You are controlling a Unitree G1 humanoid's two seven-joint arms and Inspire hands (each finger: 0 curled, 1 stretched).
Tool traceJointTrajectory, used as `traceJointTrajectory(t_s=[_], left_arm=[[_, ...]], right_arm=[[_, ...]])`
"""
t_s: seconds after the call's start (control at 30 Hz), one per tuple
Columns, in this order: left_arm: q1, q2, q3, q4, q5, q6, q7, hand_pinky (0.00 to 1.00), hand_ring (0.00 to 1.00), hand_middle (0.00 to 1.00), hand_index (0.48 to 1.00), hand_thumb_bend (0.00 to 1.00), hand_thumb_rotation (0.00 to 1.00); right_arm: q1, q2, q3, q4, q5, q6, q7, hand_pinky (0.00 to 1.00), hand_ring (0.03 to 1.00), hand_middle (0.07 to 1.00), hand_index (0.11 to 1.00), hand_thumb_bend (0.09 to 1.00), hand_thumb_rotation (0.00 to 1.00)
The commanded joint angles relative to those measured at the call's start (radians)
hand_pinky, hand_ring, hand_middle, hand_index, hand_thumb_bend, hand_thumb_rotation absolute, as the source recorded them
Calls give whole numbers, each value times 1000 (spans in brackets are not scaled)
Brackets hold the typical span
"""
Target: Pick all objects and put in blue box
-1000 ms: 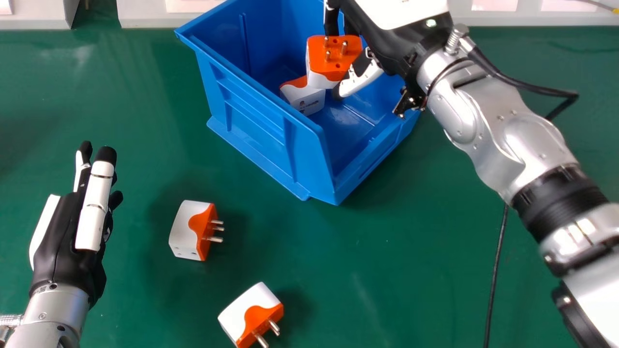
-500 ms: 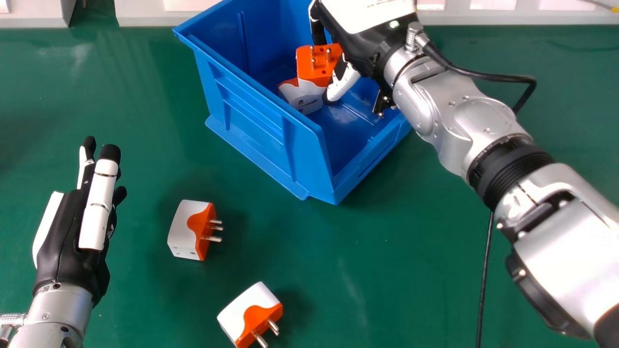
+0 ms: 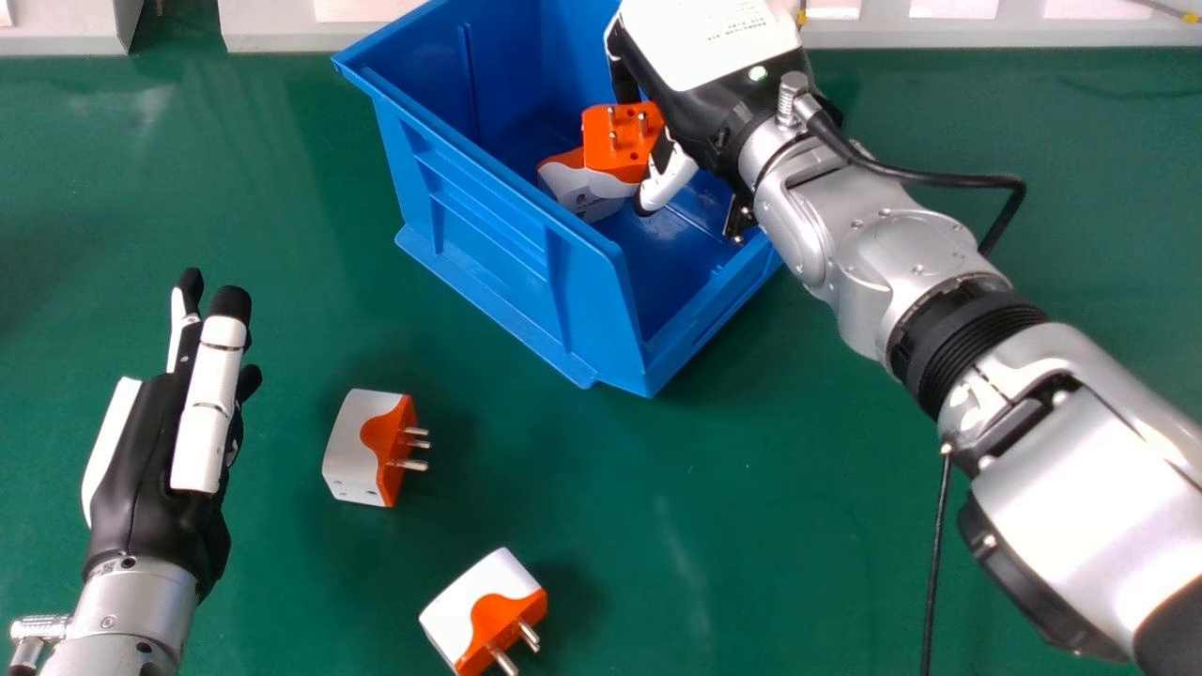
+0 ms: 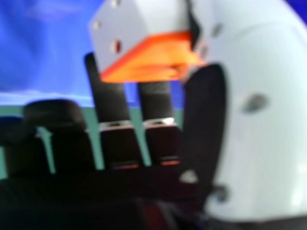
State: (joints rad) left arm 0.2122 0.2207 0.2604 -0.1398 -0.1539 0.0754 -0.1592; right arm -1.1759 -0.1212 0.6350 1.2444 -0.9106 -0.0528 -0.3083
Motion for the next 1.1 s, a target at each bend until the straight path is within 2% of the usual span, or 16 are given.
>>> traceJointTrajectory(t_s=[0.0, 0.07, 0.2, 0.23, 0.3, 0.33, 0.4, 0.47, 0.5, 0.6, 0.7, 0.77, 0.8, 0.87, 1.07], left_arm=[[3, -1, 2, -19, 10, -26, 8, 982, 1000, 1000, 1000, 533, 1000], [-1, -2, 2, -10, 8, -29, 8, 979, 1000, 1000, 1000, 540, 1000], [2, -4, -1, -14, 9, -26, 12, 979, 1000, 1000, 1000, 540, 1000], [1, -3, -2, -15, 10, -24, 13, 977, 999, 1000, 1000, 546, 1000], [-1, 0, -3, -17, 13, -19, 14, 977, 999, 1000, 1000, 546, 1000], [0, 0, -4, -20, 15, -18, 14, 975, 999, 1000, 1000, 548, 1000], [2, 1, -7, -24, 21, -14, 17, 975, 999, 1000, 1000, 548, 1000], [2, 1, -8, -25, 27, -12, 18, 977, 999, 1000, 1000, 550, 1000], [2, 1, -9, -26, 30, -11, 18, 977, 999, 1000, 1000, 550, 1000], [1, 1, -9, -25, 32, -11, 17, 978, 998, 1000, 1000, 552, 1000], [-5, -1, -9, -14, 34, -15, 18, 979, 999, 1000, 1000, 556, 1000], [-8, -2, -8, -7, 32, -18, 16, 978, 999, 1000, 1000, 559, 1000], [-7, -3, -8, -12, 30, -16, 16, 978, 999, 1000, 1000, 559, 1000], [-8, -4, -8, -17, 27, -12, 15, 976, 999, 1000, 1000, 564, 1000], [-8, -5, -7, -19, 22, -9, 12, 975, 999, 1000, 1000, 568, 1000]], right_arm=[[-35, -7, -3, -10, 13, 15, -30, 20, 62, 130, 477, 500, 141], [-30, -8, -4, -13, 15, 20, -27, 24, 69, 136, 476, 503, 137], [-26, -12, -9, -13, 28, 3, -14, 24, 69, 136, 476, 503, 137], [-25, -15, 2, -11, 20, 2, -11, 50, 97, 197, 475, 507, 110], [-27, -19, 28, -10, -5, 12, 1, 50, 97, 197, 475, 507, 110], [-26, -20, 36, -12, -10, 18, 6, 105, 157, 246, 479, 510, 89], [-19, -22, 43, -17, -11, 30, 2, 105, 157, 246, 479, 510, 89], [-13, -22, 43, -19, -5, 35, -6, 304, 395, 462, 601, 560, 175], [-11, -22, 42, -19, -1, 35, -8, 304, 395, 462, 601, 560, 175], [-8, -23, 48, -19, -3, 40, 0, 552, 672, 716, 767, 621, 286], [-8, -28, 69, -19, -22, 49, 1, 711, 832, 855, 875, 654, 361], [-8, -28, 80, -19, -27, 58, 4, 782, 893, 907, 920, 665, 398], [-8, -28, 82, -20, -25, 59, 6, 782, 893, 907, 920, 665, 398], [-7, -29, 81, -23, -21, 57, 6, 851, 945, 953, 959, 675, 432], [1, -33, 78, -28, -18, 52, -16, 910, 989, 991, 992, 684, 459]])
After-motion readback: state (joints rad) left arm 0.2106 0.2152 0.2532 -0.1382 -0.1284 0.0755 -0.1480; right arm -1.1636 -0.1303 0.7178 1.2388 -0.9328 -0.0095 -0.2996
